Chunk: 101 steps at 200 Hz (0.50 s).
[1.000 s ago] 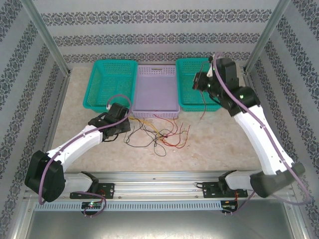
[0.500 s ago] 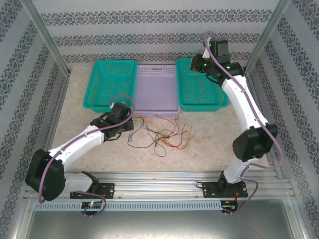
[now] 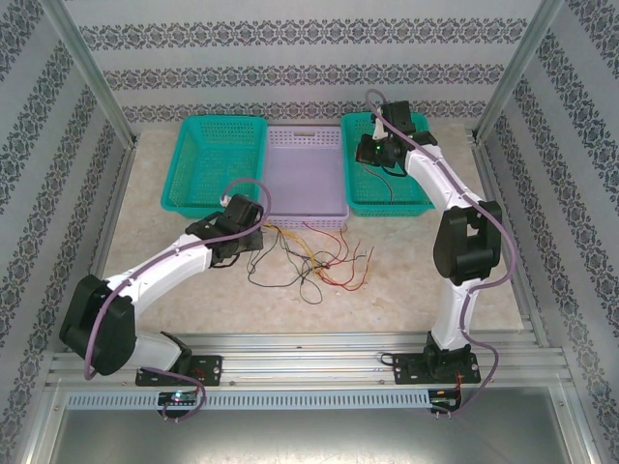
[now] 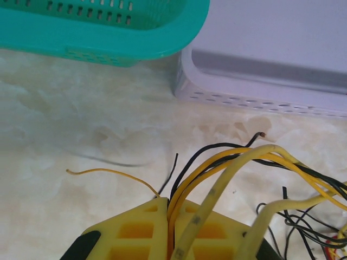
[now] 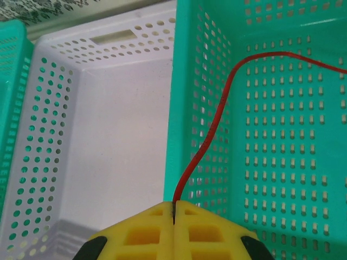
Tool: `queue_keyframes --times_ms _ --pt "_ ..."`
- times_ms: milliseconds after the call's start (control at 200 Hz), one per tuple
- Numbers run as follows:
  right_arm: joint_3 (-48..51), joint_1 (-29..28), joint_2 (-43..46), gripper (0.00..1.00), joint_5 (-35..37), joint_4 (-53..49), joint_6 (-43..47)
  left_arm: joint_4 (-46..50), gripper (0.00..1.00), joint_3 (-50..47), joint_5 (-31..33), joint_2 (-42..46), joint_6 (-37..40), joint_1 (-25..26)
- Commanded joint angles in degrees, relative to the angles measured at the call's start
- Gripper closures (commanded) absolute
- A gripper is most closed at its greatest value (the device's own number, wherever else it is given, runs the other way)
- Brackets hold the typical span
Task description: Untangle the cables
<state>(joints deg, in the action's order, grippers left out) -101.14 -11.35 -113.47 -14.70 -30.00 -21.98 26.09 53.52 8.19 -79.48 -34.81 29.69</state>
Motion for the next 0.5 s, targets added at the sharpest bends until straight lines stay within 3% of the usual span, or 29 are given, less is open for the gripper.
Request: queue_keyframes --times_ms 0,110,325,500 --pt "2.8 0.2 4.0 0.83 0.8 2.2 1.5 4.2 1.00 1.5 2.7 0.0 1.7 0.7" --pt "6.1 0.3 8.3 0.59 1.9 4.3 1.5 4.4 1.00 1.5 3.9 0.5 1.8 1.0" --pt "12.7 -2.3 18.9 0.50 2.4 6.4 1.0 4.2 1.00 1.2 3.9 2.3 2.8 2.1" --pt "22.3 -10.6 27.9 0.49 2.4 7.1 2.8 1.3 1.00 -1.9 5.4 7.6 4.7 5.2"
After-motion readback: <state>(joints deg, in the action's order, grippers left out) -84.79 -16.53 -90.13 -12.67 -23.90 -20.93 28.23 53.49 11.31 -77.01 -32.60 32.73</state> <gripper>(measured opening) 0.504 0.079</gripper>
